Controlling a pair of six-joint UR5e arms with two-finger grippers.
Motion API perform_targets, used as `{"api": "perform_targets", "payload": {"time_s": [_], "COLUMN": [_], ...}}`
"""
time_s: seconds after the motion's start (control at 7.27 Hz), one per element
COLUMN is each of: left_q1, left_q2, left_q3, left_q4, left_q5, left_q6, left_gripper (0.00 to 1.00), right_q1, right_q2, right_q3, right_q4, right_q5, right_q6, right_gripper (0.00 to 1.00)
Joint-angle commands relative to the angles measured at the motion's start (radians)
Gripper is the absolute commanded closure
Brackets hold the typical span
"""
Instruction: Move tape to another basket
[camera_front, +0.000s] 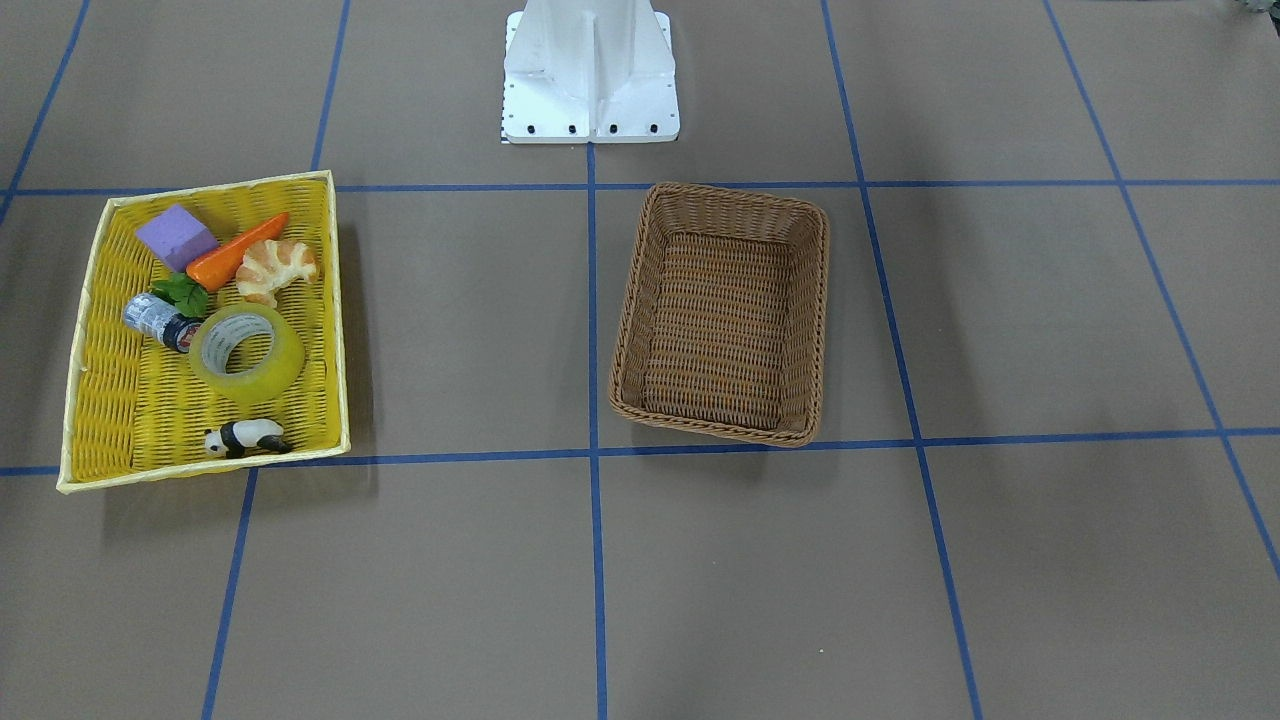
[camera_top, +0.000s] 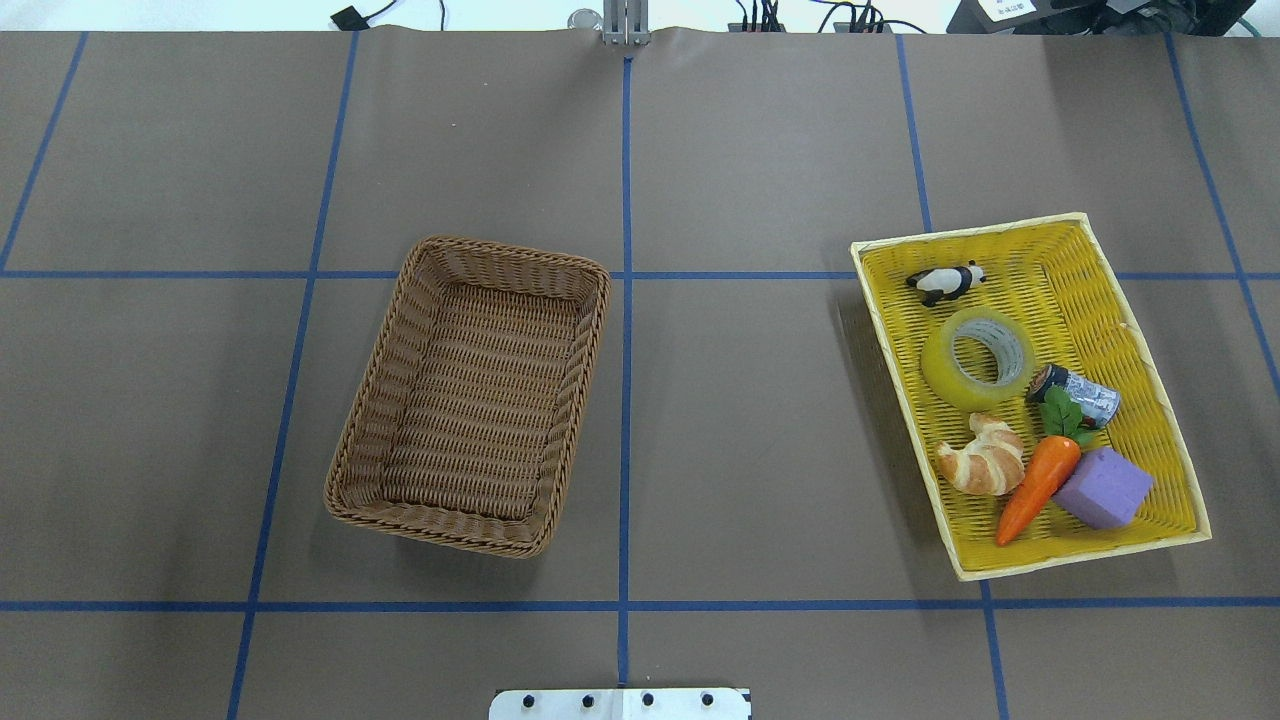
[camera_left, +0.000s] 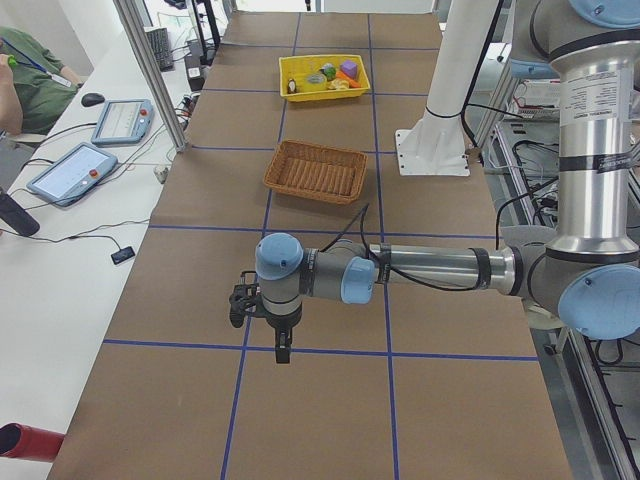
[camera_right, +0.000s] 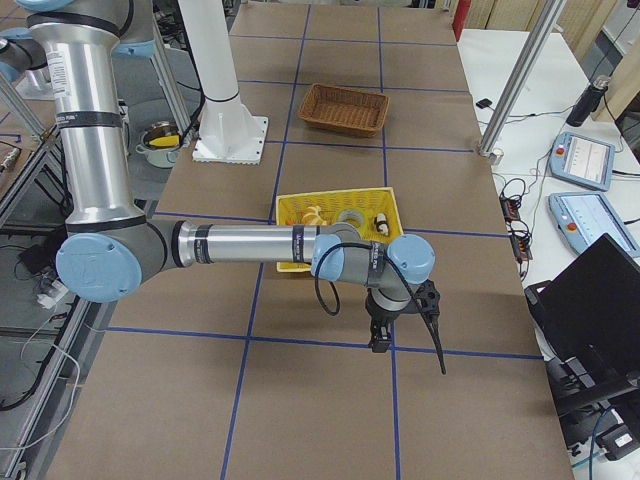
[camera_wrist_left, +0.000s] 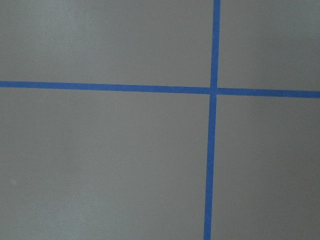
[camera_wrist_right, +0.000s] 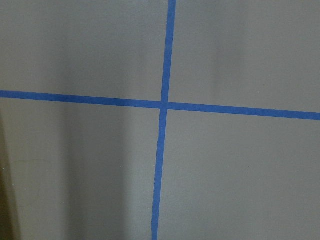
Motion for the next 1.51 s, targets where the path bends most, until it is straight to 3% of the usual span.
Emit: {"api": "perform_targets", "payload": {"time_s": [0.0,1.38], "left_q1": [0.001,0.001], "left_q2": [0.009,0.003], "left_q3": [-0.002,0.000], "left_q4": [-0.001,-0.002], "left_q5": [0.000,-0.003], "left_q6": [0.000,-0.006], "left_gripper": [0.02,0.02], "right_q1": [0.001,0.003], "right_q2": [0.001,0.002], "right_q3": [0.002,0.025], "right_q4": [-0.001,-0.004], "right_q5": [-0.008,-0.003], "right_q6": [0.000,0.002], "right_gripper": [0.00,0.00]}}
